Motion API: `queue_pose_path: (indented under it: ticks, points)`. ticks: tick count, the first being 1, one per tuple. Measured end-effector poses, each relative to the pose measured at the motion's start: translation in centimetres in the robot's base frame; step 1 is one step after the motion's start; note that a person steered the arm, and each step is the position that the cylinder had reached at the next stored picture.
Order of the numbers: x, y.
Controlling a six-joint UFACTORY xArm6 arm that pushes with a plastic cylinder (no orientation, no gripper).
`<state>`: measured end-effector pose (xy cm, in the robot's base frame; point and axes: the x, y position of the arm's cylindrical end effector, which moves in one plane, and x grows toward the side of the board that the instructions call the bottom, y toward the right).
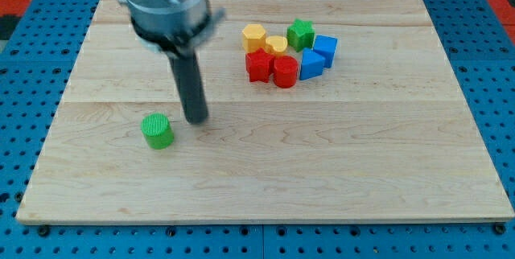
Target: Slide the green circle towards center
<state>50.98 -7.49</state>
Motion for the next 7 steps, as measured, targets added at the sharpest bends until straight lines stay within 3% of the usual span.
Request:
queue_pose_path:
  ticks: [1, 2, 3, 4, 5, 6, 7]
  points:
    - [1.2, -6.3]
    - [-5.5, -7.9]
    - [-1.4, -7.9]
    - [-0.9, -13.8]
    - [-5.4, -13.6]
    - [-5.8, -4.8]
    - [-8.5, -2.8]
